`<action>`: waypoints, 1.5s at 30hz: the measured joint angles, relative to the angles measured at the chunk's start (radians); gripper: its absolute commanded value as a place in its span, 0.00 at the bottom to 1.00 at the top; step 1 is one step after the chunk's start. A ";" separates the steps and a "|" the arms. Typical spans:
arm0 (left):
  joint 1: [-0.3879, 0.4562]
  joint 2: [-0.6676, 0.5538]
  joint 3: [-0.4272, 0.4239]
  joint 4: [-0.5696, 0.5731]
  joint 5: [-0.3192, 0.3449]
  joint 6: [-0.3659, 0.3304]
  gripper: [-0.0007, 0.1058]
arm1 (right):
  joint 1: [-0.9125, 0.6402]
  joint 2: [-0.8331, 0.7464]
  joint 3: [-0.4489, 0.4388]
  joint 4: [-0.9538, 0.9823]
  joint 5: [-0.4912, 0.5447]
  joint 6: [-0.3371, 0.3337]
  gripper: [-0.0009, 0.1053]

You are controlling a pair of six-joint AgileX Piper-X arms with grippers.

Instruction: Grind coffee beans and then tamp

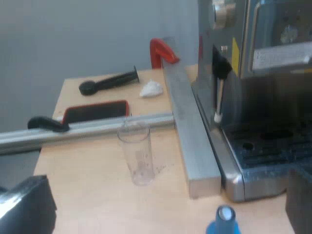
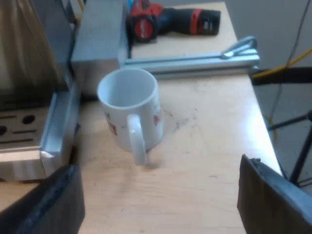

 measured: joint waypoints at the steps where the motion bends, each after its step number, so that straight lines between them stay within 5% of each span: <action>1: 0.000 0.000 0.000 0.017 0.000 0.000 0.93 | 0.000 0.000 0.004 -0.005 -0.007 0.000 0.64; 8: 0.000 0.000 -0.002 0.167 -0.024 0.000 0.93 | 0.000 0.000 0.064 -0.068 -0.029 0.000 0.64; 18: 0.000 0.000 0.173 -0.116 -0.050 0.000 0.93 | 0.000 0.000 0.174 -0.154 -0.032 0.000 0.64; 26: 0.000 0.002 0.335 -0.177 -0.045 0.000 0.93 | 0.000 0.000 0.272 -0.157 -0.033 0.000 0.64; 35: 0.000 0.002 0.347 -0.212 0.028 -0.001 0.93 | -0.002 0.000 0.302 -0.179 -0.033 0.000 0.64; 45: 0.000 0.002 0.383 -0.273 0.037 0.008 0.93 | -0.002 0.000 0.302 -0.179 -0.033 0.000 0.64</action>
